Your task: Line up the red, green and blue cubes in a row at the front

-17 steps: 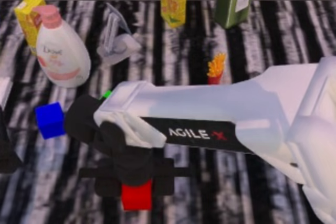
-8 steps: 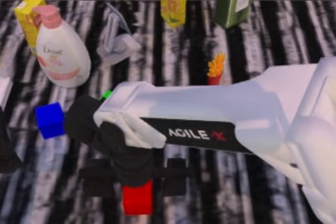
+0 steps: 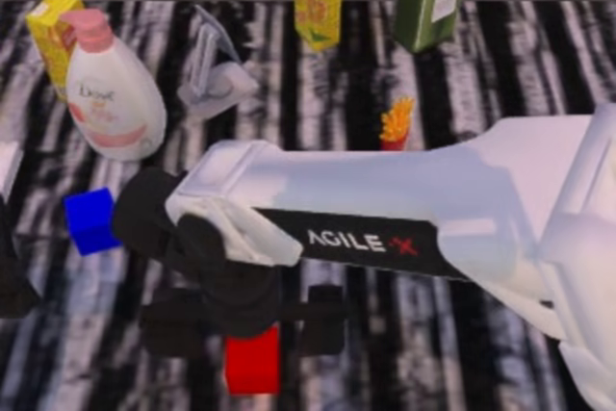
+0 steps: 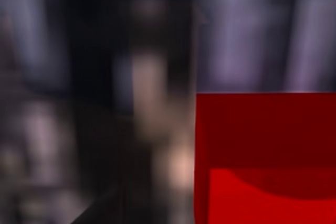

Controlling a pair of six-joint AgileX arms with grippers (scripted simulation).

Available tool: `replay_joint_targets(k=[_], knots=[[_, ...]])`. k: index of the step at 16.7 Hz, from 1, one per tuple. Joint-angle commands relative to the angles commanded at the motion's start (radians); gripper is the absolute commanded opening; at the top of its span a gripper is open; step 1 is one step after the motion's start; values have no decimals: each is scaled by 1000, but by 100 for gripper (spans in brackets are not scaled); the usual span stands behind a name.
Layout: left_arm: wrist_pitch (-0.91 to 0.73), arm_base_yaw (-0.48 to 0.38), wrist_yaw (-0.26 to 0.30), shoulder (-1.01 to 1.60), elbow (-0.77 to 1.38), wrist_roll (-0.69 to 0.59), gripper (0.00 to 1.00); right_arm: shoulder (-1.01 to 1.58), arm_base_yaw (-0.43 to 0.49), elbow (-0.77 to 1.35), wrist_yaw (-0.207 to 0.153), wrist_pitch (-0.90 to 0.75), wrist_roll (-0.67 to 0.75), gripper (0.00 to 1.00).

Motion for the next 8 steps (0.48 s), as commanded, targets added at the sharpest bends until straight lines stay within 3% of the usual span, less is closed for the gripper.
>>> replay_joint_targets(k=[8], knots=[[0, 0, 0, 0, 0, 0, 100, -63, 7, 127, -1, -191, 1, 100]])
